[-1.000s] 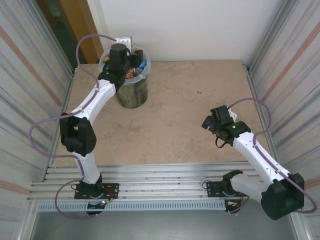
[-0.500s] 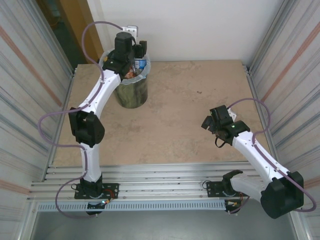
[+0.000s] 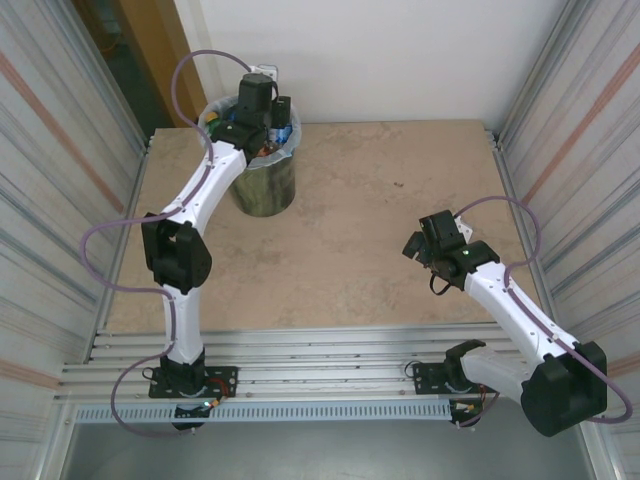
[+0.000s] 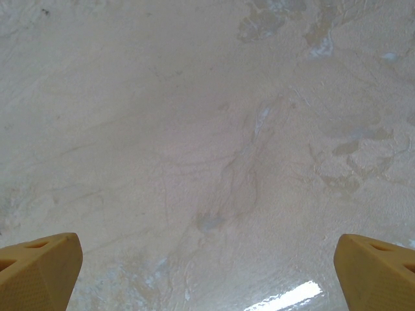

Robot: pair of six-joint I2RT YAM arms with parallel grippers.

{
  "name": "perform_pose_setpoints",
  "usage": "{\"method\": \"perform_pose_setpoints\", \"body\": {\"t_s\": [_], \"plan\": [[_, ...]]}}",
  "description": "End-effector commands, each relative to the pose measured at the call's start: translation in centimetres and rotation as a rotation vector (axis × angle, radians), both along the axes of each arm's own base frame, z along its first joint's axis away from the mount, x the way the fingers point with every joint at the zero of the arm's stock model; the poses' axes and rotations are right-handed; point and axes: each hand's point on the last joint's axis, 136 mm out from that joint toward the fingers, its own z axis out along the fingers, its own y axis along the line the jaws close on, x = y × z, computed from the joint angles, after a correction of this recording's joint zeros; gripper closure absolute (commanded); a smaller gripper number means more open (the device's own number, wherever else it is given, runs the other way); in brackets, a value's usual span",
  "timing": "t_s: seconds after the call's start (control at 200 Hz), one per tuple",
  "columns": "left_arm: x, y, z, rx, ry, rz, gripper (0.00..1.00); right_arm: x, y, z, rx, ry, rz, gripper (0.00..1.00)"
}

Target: Put the plastic bottles in the bin

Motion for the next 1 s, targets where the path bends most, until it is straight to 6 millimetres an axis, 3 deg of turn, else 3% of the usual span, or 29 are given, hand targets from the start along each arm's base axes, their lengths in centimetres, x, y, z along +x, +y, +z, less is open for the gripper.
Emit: {"method": "perform_pose_setpoints", "body": {"t_s": [0.0,0.125,0.225,0.486,0.641,0.831,0.997], "plan": [[-1.3,1.6,-3.0,0.076,0.111,0.049,0.33,-0.1,0.0,-0.3,0.009,0.007,-0.019,0.02],[-1.3,1.0,-2.6,0.045,0.091,0.019,0.33,-0.3,-0.1,-0.3,0.004,0.010,-0.020,0.02],[-1.4,0.2,-0.8,0.011,0.061,-0.021,0.32,-0.3,-0.2,-0.3,0.000,0.008,-0.023,0.02],[-3.7,-1.3,8.9,-0.064,-0.118,-0.116,0.28,0.0,-0.5,0.4,-0.032,-0.007,-0.007,0.02],[-6.8,-0.3,13.6,-0.064,-0.217,-0.121,0.26,0.4,-1.0,1.8,-0.068,-0.046,0.002,0.02],[-11.8,2.4,15.3,-0.072,-0.300,-0.086,0.24,0.9,-1.8,4.3,-0.120,-0.131,0.015,0.02],[-17.1,5.8,13.4,-0.080,-0.329,-0.019,0.12,0.4,-3.1,7.8,-0.165,-0.278,0.017,0.02]]}}
